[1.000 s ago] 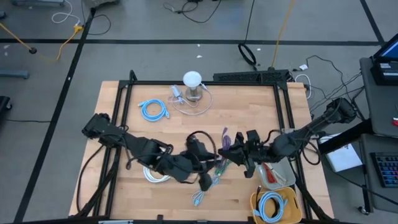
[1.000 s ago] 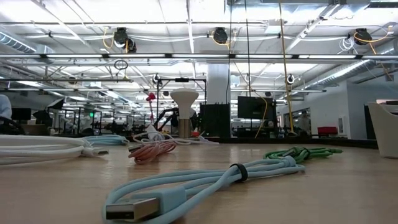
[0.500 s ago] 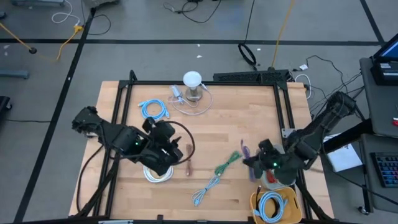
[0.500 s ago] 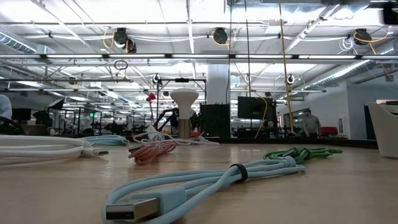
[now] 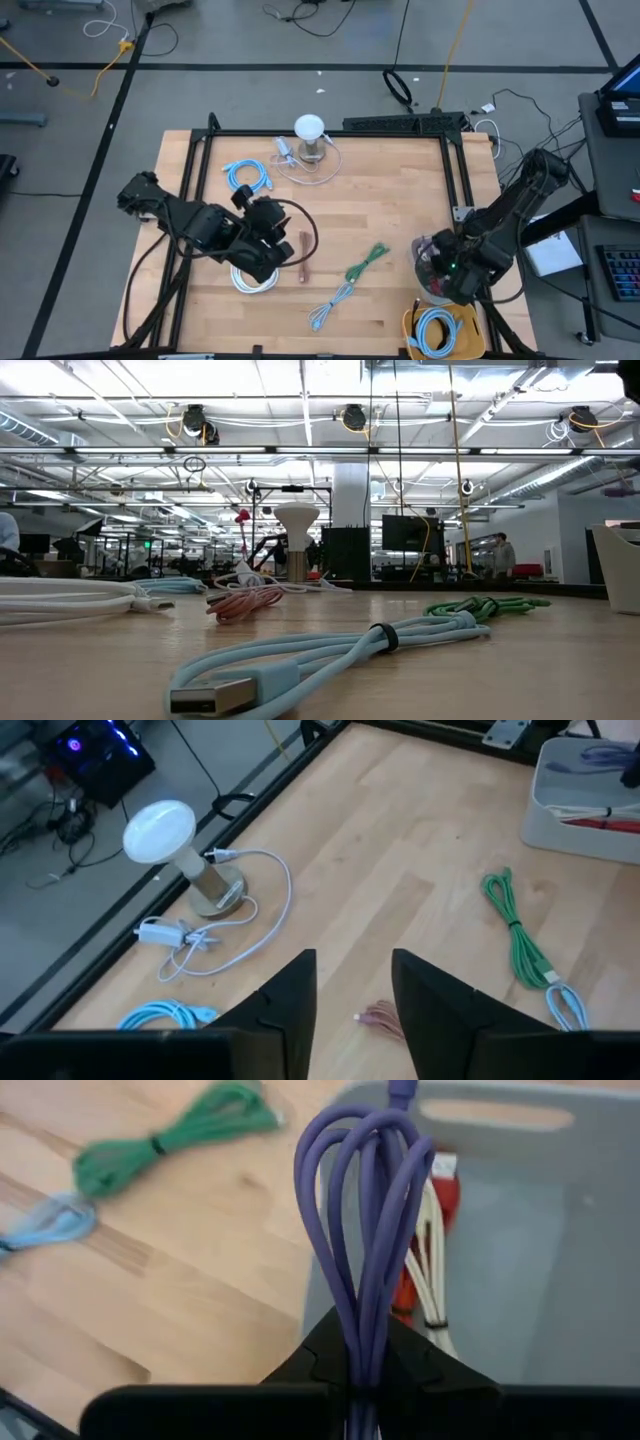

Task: Pick & Place USB Port
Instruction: Put the violet USB cable into the gray bin, then put the green USB cable into the gray bin

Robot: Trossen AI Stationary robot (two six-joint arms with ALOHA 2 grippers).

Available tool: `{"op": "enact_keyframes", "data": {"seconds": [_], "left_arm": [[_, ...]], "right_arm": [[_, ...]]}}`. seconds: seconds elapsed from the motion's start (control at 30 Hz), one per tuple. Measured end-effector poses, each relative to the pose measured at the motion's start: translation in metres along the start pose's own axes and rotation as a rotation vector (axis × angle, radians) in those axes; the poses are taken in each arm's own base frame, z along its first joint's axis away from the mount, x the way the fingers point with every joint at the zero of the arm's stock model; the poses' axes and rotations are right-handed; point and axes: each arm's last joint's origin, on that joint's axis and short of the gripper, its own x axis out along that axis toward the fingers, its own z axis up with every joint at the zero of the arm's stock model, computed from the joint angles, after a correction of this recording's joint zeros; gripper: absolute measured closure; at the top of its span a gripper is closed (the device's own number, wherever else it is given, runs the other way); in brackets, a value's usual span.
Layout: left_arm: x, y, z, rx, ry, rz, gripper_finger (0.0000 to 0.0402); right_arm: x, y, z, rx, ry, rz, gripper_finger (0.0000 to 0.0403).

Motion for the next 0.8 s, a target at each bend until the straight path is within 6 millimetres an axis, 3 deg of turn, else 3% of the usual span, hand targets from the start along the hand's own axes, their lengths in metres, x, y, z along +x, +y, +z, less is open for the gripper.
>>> {"op": "enact_keyframes", "data": {"seconds": [0.2, 0.33, 0.53, 0.8], "left_arm": [[0.000, 0.000, -0.001, 0.040, 0.009, 0.001, 0.0285], [0.000, 0.000, -0.001, 0.054, 0.009, 0.000, 0.0283], [0.000, 0.000, -0.001, 0.066, 0.011, 0.000, 0.0278], [0.000, 0.000, -0.001, 0.054, 0.024, -0.011, 0.0285]], "right_arm": [[0.002, -0.008, 0.000, -0.017, 0.062, -0.140, 0.0388], [0.001, -0.010, 0.001, -0.016, 0.050, -0.161, 0.0348], [0.001, -0.011, 0.002, -0.021, 0.043, -0.179, 0.0294], [-0.002, -0.008, 0.003, 0.026, 0.031, -0.086, 0.0280]]}}
